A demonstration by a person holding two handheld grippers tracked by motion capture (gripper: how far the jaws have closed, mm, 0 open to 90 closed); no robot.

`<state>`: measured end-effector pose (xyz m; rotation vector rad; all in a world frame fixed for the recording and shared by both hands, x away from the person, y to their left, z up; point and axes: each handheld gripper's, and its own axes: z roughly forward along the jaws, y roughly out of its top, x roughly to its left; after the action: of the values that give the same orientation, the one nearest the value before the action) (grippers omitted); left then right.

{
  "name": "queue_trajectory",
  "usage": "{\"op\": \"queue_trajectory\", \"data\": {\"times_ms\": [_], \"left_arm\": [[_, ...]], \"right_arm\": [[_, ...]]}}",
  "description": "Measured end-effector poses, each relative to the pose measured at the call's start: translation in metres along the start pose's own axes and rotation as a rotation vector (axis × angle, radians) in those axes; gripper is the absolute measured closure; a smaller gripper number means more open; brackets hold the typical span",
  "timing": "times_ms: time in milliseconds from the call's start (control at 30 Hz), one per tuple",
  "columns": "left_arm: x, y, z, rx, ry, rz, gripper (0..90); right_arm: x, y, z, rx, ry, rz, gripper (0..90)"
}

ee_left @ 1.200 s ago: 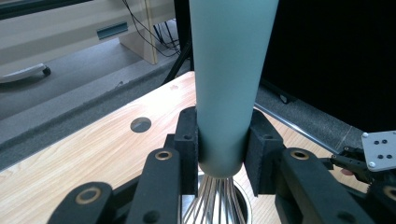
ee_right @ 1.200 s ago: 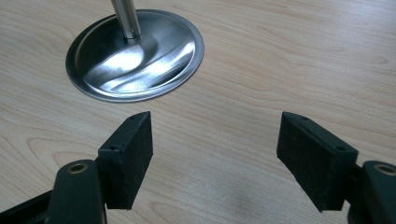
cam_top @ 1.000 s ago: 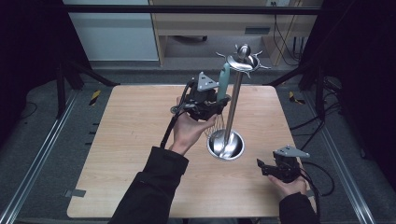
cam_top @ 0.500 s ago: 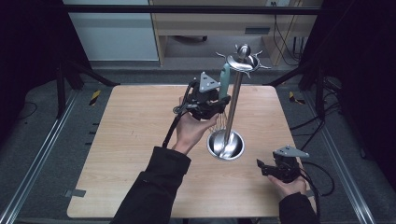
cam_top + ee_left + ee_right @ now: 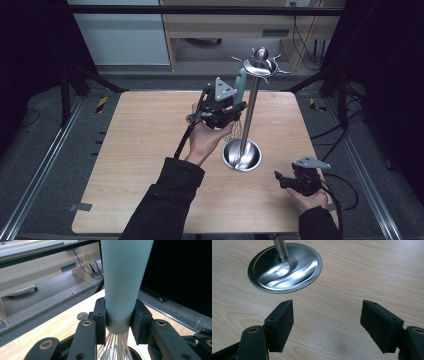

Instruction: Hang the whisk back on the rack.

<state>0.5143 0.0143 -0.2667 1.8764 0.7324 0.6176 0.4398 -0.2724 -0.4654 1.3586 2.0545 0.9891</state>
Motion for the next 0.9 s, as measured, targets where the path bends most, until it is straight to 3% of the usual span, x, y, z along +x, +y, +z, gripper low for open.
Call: {"op": "queue_trajectory", "data": {"times_ms": [300,500,900], "left_arm": [[-0.001,-0.004,0.002,0.013,-0.007,-0.004,65.6],[0.001,-0.007,-0.002,-0.005,-0.007,-0.007,58.0],[0.009,-0.026,-0.021,-0.011,-0.048,-0.009,42.9]], "right_arm": [[0.001,0.001,-0.001,0.004,0.006,0.012,26.8],[0.0,0.001,-0.001,0.003,0.006,0.009,26.8],[-0.002,-0.001,-0.001,-0.001,-0.008,0.001,26.7]]}}
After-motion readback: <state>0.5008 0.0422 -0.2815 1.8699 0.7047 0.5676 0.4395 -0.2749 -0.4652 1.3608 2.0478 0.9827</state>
